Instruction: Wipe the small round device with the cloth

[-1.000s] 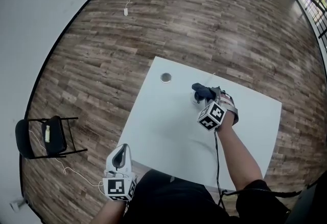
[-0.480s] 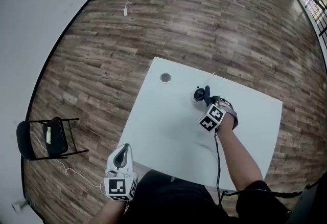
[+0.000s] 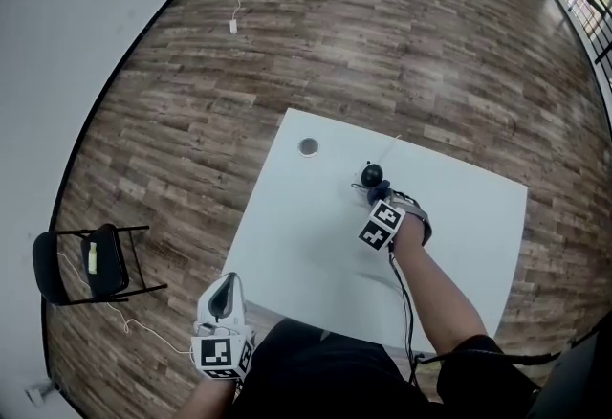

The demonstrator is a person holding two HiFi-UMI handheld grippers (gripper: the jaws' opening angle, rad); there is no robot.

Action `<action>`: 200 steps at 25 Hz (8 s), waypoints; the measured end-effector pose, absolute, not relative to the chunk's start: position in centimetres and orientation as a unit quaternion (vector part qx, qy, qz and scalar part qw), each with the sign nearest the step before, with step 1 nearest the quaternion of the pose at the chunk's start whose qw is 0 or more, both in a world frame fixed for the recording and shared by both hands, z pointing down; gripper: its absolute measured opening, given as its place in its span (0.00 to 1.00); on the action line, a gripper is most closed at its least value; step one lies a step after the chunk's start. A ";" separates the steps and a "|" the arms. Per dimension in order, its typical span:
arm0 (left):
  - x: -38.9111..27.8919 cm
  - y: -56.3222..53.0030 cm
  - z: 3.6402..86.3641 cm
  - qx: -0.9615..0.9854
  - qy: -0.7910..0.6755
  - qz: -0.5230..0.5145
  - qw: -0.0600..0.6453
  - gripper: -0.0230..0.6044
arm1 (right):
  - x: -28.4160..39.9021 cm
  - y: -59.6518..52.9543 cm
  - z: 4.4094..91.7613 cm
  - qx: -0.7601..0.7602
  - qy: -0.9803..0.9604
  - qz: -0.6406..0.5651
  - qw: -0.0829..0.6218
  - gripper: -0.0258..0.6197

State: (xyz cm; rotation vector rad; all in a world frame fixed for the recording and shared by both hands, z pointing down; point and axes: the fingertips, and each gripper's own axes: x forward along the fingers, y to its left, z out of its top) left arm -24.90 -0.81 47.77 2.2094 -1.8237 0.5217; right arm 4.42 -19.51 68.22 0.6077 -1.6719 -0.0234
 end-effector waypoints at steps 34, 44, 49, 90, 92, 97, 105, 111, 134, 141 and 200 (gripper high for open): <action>-19.9 -9.5 51.5 0.852 -0.488 0.113 0.149 0.05 | 7.3 -22.9 60.6 0.384 -0.658 -0.095 0.641 0.22; -19.8 -10.6 53.4 0.858 -0.473 0.103 0.175 0.05 | 4.9 -22.5 60.2 0.350 -0.644 -0.115 0.670 0.22; -19.4 -11.0 53.5 0.862 -0.462 0.099 0.183 0.05 | 4.9 -21.6 60.5 0.317 -0.614 -0.145 0.708 0.22; -22.6 -9.0 50.6 0.841 -0.502 0.147 0.142 0.05 | 6.0 -24.4 62.1 0.403 -0.679 -0.084 0.608 0.22; -22.7 -8.6 50.9 0.836 -0.505 0.155 0.147 0.05 | 6.1 -24.2 62.6 0.391 -0.676 -0.083 0.619 0.22; -22.2 -8.7 50.7 0.836 -0.507 0.152 0.144 0.05 | 6.8 -23.7 64.4 0.376 -0.672 -0.076 0.633 0.22; -22.7 -8.5 50.3 0.827 -0.518 0.156 0.151 0.05 | 5.7 -22.9 66.9 0.340 -0.675 -0.061 0.652 0.22; -22.6 -8.0 50.5 0.829 -0.517 0.153 0.149 0.05 | 5.2 -20.6 68.6 0.311 -0.675 -0.049 0.668 0.22; -9.9 -10.1 48.5 0.906 -0.392 0.119 0.107 0.05 | 15.7 -2.6 70.4 0.431 -0.667 0.140 0.592 0.22; -6.8 -11.2 48.3 0.928 -0.347 0.111 0.076 0.05 | 16.8 2.1 74.9 0.435 -0.635 0.219 0.599 0.22; -4.8 -8.3 45.6 0.918 -0.373 0.127 0.050 0.05 | 12.0 -3.9 54.2 0.665 -0.714 0.144 0.165 0.04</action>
